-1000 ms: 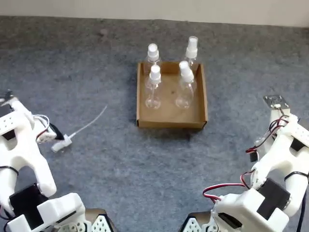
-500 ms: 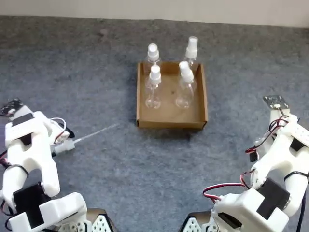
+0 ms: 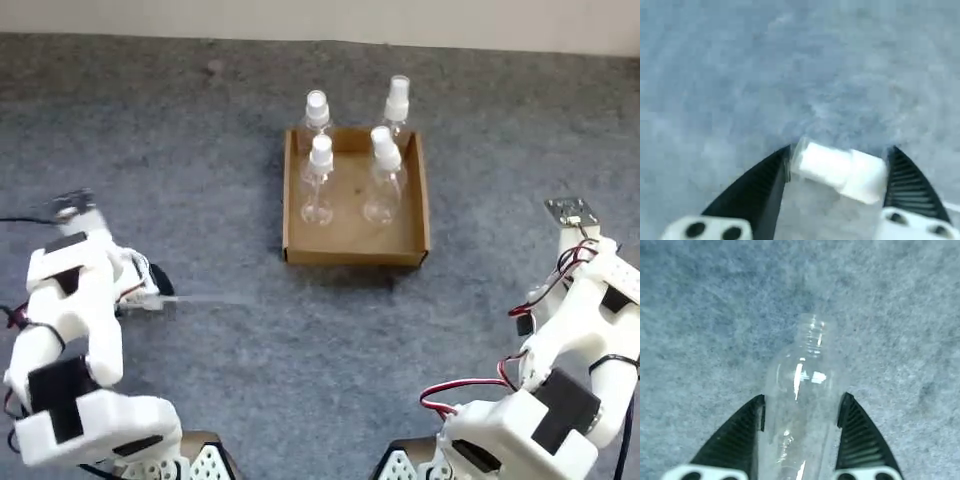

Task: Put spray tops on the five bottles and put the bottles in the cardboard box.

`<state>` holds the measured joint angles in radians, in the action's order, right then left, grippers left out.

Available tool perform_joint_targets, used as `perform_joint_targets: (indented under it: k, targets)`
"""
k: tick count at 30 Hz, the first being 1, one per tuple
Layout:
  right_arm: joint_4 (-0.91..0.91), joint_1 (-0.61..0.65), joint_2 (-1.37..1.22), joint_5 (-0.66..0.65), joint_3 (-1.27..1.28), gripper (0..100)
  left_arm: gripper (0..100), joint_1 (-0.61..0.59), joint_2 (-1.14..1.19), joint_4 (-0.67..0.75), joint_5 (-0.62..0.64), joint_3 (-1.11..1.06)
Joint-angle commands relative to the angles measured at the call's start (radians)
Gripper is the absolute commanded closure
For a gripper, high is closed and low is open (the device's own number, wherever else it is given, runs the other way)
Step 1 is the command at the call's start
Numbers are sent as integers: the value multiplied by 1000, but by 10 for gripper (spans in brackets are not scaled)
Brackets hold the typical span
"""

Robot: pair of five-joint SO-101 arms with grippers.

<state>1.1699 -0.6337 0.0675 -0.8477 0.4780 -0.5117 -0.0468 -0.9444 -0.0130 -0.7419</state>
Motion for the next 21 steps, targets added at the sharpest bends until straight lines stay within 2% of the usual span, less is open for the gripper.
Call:
perform_joint_targets:
  k: [1, 9, 13, 18, 21]
  targets:
    - [7, -19, 13, -12, -41, 979, 759, 27, 71, -6, -273, 116]
    - [7, -16, 13, -12, -41, 979, 841, 28, 193, -295, -683, 492]
    - [7, -13, 13, -12, -42, 979, 842, 28, 208, -408, -761, 613]
    - [8, -10, 13, -12, -42, 979, 826, 27, 206, -423, -778, 743]
    - [8, -15, 13, -12, -42, 979, 790, 42, 214, -417, -904, 751]
